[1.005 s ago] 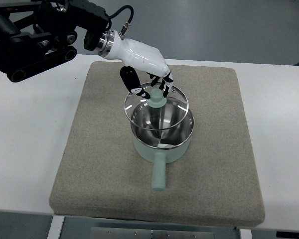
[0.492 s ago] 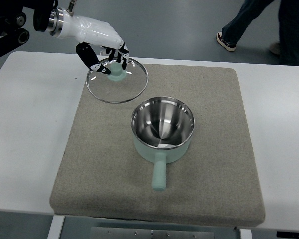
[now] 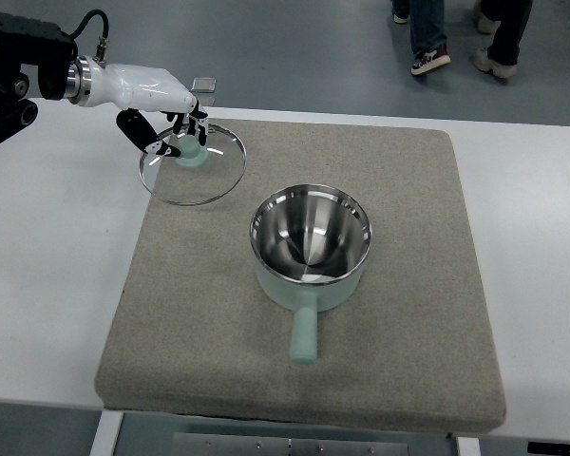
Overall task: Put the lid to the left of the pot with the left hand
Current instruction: 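Lower the lid onto the pad beside the pot, left hand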
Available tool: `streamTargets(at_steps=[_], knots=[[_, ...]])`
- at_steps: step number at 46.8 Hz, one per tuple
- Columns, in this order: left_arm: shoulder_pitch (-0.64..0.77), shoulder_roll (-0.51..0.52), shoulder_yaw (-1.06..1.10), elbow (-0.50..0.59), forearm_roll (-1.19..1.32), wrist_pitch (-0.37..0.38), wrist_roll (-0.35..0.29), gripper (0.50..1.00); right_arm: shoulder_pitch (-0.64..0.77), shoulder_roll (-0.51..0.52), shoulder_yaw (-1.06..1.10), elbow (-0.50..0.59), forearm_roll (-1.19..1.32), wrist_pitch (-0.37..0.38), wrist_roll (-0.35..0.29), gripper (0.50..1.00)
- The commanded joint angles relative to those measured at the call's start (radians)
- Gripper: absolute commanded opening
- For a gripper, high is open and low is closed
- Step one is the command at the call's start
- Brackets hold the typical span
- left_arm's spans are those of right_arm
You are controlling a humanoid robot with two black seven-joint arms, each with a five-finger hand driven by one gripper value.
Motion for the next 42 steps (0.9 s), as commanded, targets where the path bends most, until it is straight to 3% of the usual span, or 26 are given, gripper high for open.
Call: streamTargets(at_steps=[1,25,42], knots=[[0.024,-0.012,-0.007,0.014,-0.003,0.016,0.000,0.500,0.000,0.000,0.000,0.000,0.000,0.000,0.000,0.924],[0.091,-0.073,-0.009,0.065,-0.003,0.024,0.000,0.500,0.000,0.000,0.000,0.000,0.000,0.000,0.000,0.924],[0.108,-0.073,-0.006,0.066,-0.003,0.073,0.000,0.500,0.000,0.000,0.000,0.000,0.000,0.000,0.000,0.924]])
